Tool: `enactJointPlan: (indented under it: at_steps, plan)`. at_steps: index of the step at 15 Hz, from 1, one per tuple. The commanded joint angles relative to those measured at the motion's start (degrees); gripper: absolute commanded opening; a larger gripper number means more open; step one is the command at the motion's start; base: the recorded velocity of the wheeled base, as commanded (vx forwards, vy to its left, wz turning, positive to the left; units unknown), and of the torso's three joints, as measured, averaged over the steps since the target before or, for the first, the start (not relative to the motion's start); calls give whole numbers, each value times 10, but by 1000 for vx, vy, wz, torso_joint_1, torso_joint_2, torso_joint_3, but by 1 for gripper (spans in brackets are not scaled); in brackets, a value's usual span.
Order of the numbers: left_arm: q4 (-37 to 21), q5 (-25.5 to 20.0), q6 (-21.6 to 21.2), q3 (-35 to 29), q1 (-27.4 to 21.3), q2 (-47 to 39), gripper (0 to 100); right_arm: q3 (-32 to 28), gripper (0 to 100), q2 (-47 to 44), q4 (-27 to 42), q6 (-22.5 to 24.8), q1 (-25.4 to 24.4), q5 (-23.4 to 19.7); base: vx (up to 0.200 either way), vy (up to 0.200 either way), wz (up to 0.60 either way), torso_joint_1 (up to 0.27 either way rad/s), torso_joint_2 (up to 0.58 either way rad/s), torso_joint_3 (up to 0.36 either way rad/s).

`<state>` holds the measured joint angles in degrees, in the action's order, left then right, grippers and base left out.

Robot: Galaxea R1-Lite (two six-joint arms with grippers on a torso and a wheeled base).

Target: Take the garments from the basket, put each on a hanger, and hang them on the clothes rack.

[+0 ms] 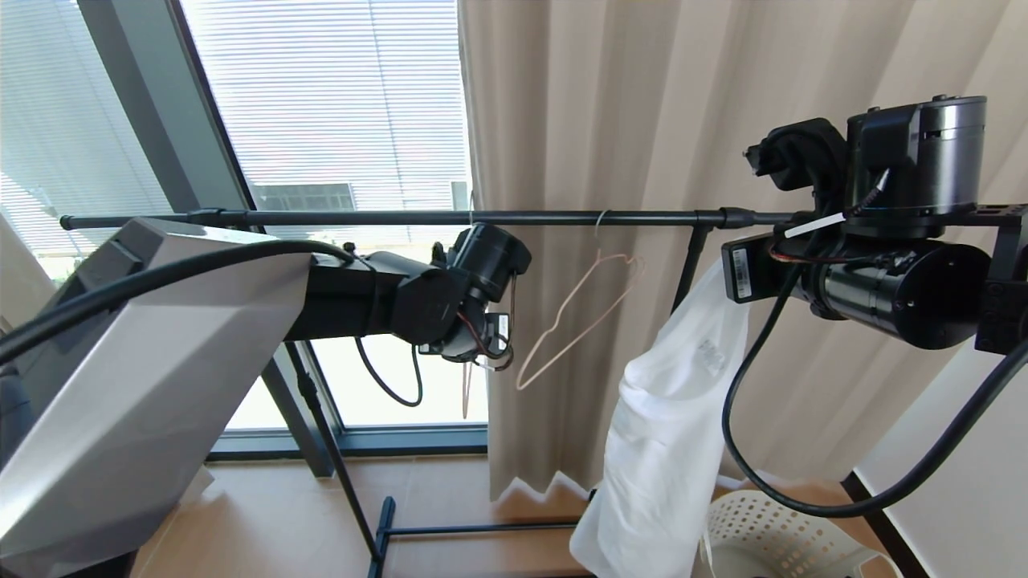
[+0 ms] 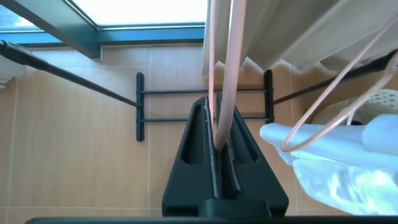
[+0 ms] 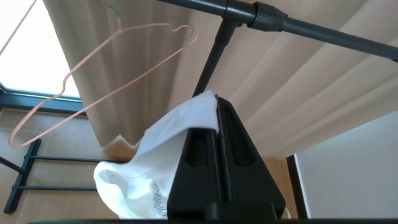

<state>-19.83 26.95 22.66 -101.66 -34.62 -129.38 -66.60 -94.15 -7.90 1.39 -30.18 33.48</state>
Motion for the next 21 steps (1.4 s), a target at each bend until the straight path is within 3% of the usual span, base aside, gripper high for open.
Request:
enactJointPlan:
  at_steps: [1, 5, 10, 12, 15, 18, 19, 20, 21]
  plan:
    - [1, 0, 0, 52, -19, 61, 0, 1, 0, 0, 1, 0, -1, 0, 0, 0, 0, 0, 0, 0]
    - [28, -1, -2, 148, -36, 130, 0, 1, 0, 1, 1, -1, -1, 0, 0, 0, 0, 0, 0, 0]
    - [114, -1, -46, 303, -40, 214, 0, 2, 0, 6, 1, -1, -1, 1, 0, 0, 0, 0, 0, 0]
    - [119, -1, -52, 325, -41, 228, 0, 2, 0, 7, 1, -1, -1, 1, 0, 0, 0, 0, 0, 0]
    - [142, -4, -61, 415, -41, 281, 0, 10, 0, 9, 0, -1, -3, 8, 0, 0, 0, 0, 0, 0]
    - [263, -22, -128, 531, -33, 312, 0, 17, 0, 15, 0, -1, -6, 11, 0, 0, 0, 0, 0, 0]
    - [338, -70, -155, 581, -23, 323, 0, 20, 0, 17, 0, -1, -6, 15, 0, 0, 0, 0, 0, 0]
    - [370, -91, -163, 599, -19, 330, 0, 21, 0, 18, 0, -1, -6, 16, 0, 0, 0, 0, 0, 0]
    - [438, -119, -181, 639, -6, 338, 0, 22, 0, 19, 0, -2, -5, 17, 0, 0, 0, 0, 0, 0]
